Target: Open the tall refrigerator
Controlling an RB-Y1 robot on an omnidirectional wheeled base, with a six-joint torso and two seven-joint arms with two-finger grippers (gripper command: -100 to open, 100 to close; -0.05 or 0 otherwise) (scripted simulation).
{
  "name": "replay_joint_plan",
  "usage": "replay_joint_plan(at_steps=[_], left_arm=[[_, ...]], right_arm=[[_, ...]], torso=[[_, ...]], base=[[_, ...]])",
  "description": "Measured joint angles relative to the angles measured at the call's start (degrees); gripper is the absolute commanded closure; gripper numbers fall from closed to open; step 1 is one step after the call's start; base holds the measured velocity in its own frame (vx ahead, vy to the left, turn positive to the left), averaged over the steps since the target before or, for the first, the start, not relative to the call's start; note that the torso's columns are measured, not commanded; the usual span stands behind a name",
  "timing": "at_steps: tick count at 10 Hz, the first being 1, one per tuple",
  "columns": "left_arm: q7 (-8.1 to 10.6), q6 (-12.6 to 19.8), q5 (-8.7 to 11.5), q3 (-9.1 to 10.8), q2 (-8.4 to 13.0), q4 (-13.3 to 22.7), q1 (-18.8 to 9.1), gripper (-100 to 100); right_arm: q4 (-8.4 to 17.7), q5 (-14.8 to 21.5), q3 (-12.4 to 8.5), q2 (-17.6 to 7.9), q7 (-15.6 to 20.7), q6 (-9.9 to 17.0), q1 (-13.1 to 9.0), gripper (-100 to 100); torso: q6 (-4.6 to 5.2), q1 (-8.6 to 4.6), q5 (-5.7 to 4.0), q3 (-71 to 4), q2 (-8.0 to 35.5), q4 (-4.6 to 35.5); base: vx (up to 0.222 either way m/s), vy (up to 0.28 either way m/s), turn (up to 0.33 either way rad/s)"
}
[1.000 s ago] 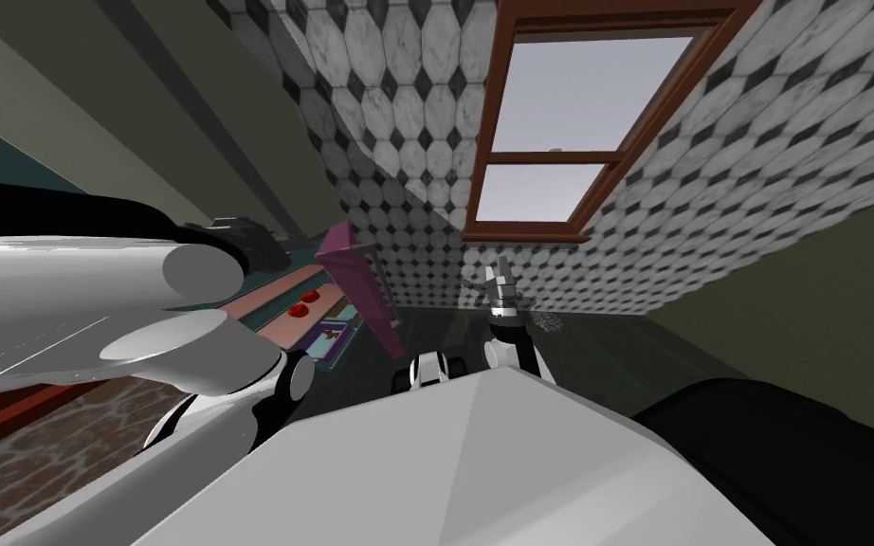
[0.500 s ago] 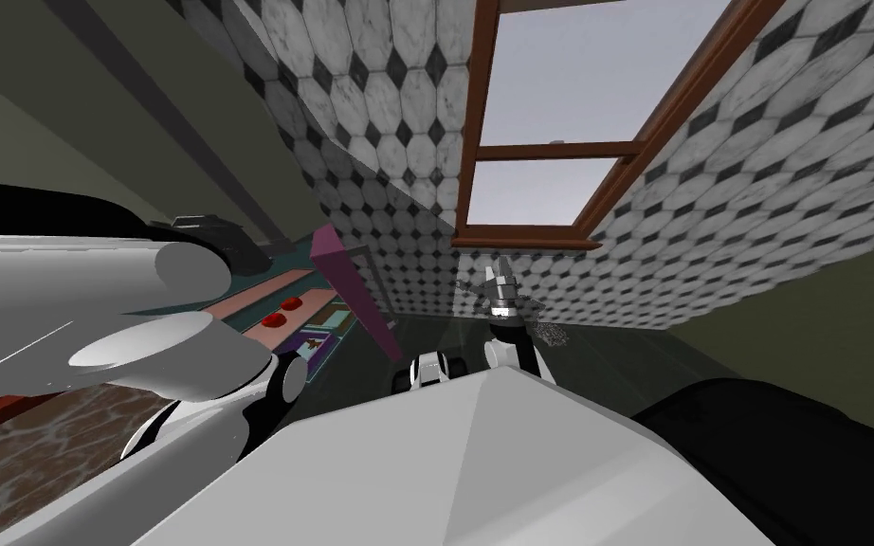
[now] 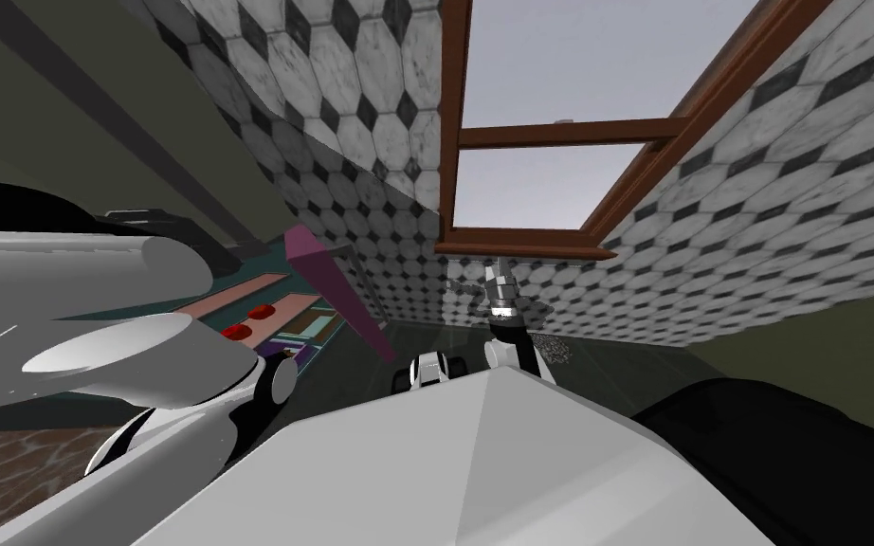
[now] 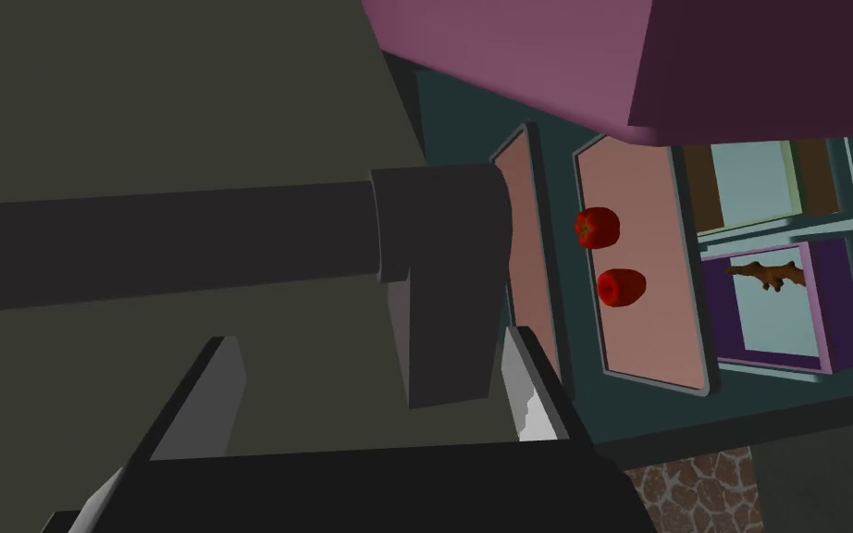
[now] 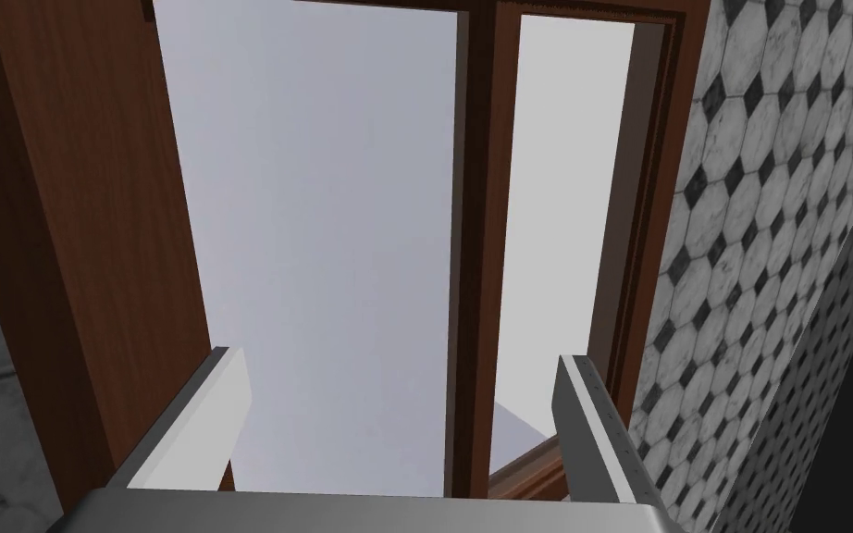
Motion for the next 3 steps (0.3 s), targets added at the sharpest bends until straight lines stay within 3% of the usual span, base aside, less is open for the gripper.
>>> replay_joint_plan(at_steps=[2,3], left_arm=[[0.12,0.4,-0.4,0.1,0.1,0.3,0.2,100],[0.1,0.9,-0.8,0.28,0.2,0.7,0.5,100]], right_arm=[[0.0,0.0,0.0,0.0,0.0,0.0,0.0,0],[0.0,0.0,0.0,0.0,0.0,0.0,0.0,0]], torso=[[-0.19,0.46,0.08,0.4,0.6,0.3],[-0.33,0.35,0.1,0.4,0.6,0.3]], base=[[0.074,-0.135,0.001],[0.196,-0.218,0.092]])
